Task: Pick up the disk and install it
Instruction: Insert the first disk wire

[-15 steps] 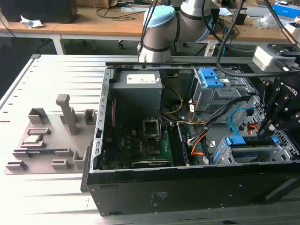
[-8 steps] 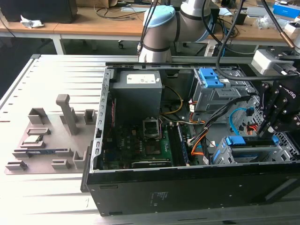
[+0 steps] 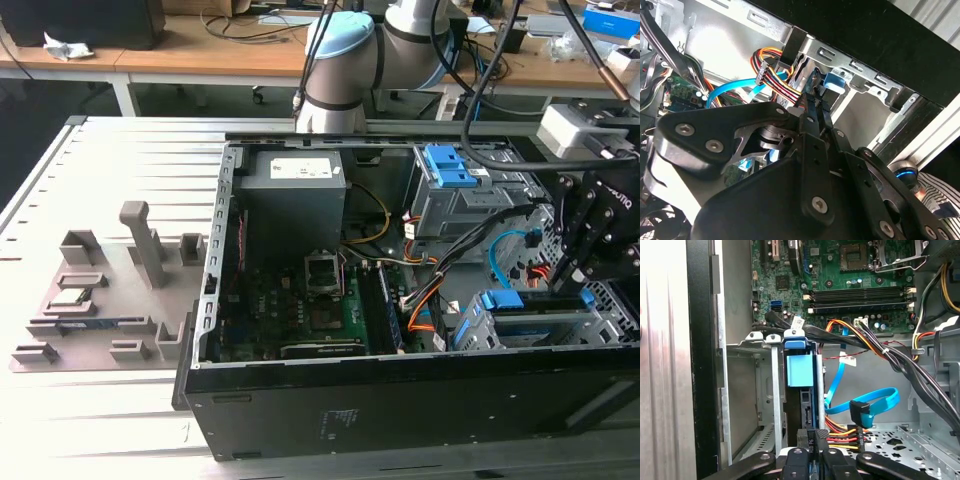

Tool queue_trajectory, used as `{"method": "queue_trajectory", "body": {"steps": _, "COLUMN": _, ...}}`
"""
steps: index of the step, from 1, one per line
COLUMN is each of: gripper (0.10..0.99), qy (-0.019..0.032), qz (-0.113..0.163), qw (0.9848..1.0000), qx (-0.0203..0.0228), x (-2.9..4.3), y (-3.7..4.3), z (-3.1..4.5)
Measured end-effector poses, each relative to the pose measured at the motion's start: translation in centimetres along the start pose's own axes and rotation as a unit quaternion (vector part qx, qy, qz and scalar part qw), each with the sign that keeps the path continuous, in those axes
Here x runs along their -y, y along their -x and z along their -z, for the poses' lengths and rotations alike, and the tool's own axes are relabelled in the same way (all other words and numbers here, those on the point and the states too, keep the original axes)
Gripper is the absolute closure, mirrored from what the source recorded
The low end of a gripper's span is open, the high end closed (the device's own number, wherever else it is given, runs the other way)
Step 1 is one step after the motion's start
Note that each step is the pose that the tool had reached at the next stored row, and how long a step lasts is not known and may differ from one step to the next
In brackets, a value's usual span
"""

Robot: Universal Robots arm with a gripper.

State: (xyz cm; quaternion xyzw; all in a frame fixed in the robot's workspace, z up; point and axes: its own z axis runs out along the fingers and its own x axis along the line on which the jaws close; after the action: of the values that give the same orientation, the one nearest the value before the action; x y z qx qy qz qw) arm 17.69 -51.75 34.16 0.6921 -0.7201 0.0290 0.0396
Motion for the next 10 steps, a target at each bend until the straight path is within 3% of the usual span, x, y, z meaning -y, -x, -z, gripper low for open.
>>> {"method": "queue_trajectory", "body": {"steps": 10, "gripper": 0.918, "qy": 0.0001, "qz": 0.000, "qw": 1.0000, "qx": 0.0002, "x": 0.12, "y": 0.18, "z": -0.04}}
